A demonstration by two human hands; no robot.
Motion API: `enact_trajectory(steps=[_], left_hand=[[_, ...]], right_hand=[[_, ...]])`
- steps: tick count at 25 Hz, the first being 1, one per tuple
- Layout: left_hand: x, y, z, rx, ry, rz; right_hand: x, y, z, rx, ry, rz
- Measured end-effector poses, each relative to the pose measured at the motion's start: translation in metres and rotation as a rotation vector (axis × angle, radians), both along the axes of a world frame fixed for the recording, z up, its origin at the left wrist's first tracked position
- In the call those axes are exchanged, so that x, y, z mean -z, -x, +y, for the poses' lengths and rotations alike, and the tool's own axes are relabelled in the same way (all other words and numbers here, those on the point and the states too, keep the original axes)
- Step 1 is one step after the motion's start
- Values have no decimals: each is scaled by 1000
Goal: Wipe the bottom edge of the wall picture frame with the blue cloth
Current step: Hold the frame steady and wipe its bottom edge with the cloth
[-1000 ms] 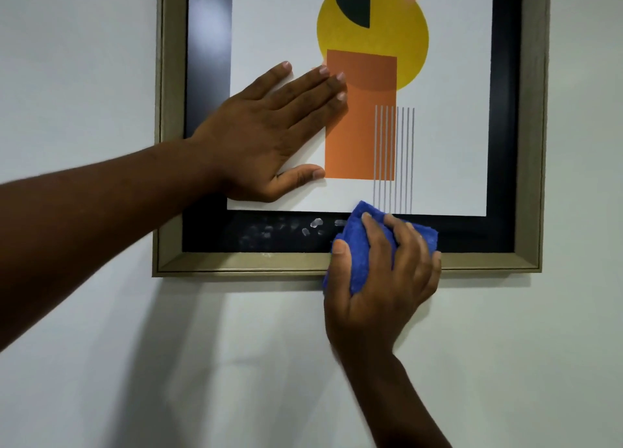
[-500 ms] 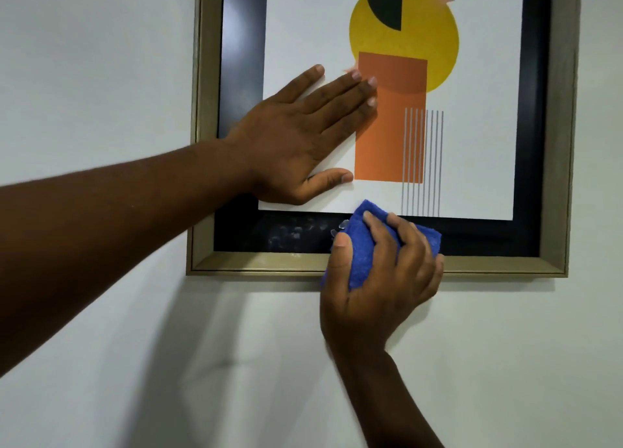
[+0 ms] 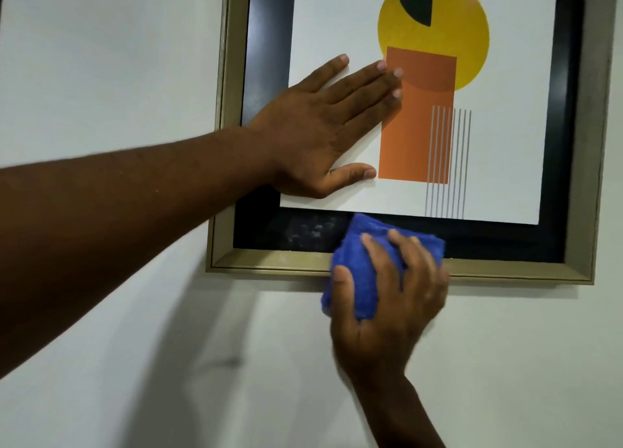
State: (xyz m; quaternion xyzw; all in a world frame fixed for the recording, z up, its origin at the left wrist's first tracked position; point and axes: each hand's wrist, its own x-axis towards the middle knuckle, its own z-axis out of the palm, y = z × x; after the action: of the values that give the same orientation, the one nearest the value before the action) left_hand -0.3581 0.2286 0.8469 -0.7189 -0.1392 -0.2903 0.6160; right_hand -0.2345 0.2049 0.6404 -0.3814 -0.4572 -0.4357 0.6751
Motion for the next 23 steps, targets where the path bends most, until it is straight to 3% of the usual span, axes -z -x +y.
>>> enact_trajectory(steps=[3,6,10,14,17,21,23], left_hand=[[1,2,2,12,-17,-14],[0,2,-1,3,12,-17],[3,2,-2,-10,25,-26],[2,3,-4,-14,38,-52],[3,2,-3,-39,39,-66],[2,2,-7,-45,73,-80],[3,1,-5,-51,52,-85]], right_hand=[[-17,15,2,-62,-22,207],[1,21,1,-26,15,-34],[-13,31,4,-67,-2,171],[2,33,-1,-19,32,-59],[-8,40,0,-59,39,129],[-7,68,-5,-70,107,-4],[-11,64,-5,-104,97,79]])
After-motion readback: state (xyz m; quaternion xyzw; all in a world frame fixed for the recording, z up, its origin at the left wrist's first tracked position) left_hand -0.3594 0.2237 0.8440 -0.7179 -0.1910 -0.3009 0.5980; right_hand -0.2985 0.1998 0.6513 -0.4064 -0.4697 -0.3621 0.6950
